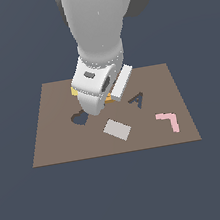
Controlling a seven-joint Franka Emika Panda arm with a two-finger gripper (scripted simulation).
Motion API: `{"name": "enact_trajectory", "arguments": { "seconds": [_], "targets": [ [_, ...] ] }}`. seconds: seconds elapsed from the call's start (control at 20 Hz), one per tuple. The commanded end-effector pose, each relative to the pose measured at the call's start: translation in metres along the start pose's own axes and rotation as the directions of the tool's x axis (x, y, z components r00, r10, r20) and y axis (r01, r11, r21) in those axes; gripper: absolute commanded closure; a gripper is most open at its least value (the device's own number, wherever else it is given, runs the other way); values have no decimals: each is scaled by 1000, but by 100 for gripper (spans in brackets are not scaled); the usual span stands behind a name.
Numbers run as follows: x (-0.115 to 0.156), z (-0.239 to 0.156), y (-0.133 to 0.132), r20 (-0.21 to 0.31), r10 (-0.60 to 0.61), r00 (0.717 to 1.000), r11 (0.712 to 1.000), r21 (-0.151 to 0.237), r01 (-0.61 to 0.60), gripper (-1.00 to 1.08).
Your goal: Insert a designated object into the corresponding slot on a board.
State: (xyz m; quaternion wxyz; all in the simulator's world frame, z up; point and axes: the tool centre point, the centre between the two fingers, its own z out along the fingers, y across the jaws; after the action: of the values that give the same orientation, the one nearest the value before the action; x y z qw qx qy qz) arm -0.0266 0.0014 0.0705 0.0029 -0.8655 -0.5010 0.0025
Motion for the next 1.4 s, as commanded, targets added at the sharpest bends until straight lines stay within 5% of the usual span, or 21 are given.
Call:
{"name": "enact_trajectory", "arguments": {
  "seconds": [0.0,0.55,1.35],
  "targets": [
    [-1,5,-1,-1,-72,997,997,-2,72,-92],
    [-3,19,-3,0,-251,968,968,-7,251,-92],
    [-4,40,-3,1,-269,963,963,-8,269,-92]
  ]
}}
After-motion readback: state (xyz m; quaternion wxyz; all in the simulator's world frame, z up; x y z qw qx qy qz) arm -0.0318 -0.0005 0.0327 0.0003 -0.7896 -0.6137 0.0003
